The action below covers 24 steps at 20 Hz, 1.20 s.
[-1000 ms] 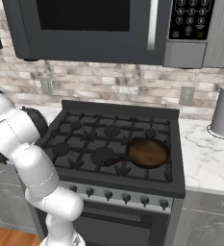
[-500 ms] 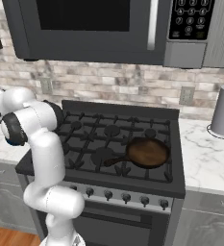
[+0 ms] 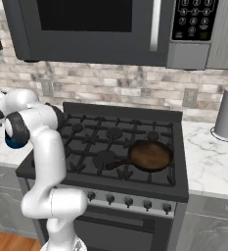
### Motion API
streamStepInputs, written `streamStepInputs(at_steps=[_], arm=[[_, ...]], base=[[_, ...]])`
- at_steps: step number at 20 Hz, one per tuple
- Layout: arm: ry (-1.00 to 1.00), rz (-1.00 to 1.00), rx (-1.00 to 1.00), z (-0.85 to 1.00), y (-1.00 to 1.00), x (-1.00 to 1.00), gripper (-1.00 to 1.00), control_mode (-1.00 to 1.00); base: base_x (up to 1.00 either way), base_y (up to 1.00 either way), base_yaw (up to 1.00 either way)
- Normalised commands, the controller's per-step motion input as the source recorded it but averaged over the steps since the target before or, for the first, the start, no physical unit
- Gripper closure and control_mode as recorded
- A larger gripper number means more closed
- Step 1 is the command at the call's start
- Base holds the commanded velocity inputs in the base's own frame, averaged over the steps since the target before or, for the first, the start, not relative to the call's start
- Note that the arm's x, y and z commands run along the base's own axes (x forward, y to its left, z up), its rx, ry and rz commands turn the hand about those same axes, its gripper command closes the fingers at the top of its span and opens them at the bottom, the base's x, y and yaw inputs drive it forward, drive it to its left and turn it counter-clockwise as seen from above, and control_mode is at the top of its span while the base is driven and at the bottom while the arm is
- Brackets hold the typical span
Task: Pick the kettle from the counter and place it on a stove burner. Then turn the burner on.
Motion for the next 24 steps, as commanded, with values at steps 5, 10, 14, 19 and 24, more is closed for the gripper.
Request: streamStepInputs(at_steps=[5, 10, 14, 19, 24], arm=[[0.0, 0.0, -0.03, -0.19, 0.0, 0.0, 1.0, -1.0], [0.0, 0.0, 0.0, 0.0, 0.0, 0.0, 1.0, -1.0], [-0.08, 0.0, 0.0, 0.01, 0.0, -0.01, 1.0, -1.0], [-0.32, 0.0, 0.0, 0.17, -0.02, -0.13, 1.0, -1.0], [-0.36, 0.0, 0.0, 0.15, -0.23, -0.21, 1.0, -1.0]], base=[[0.0, 0.0, 0.0], [0.0, 0.0, 0.0], [0.0, 0.0, 0.0], [0.0, 0.0, 0.0], [0.0, 0.0, 0.0]])
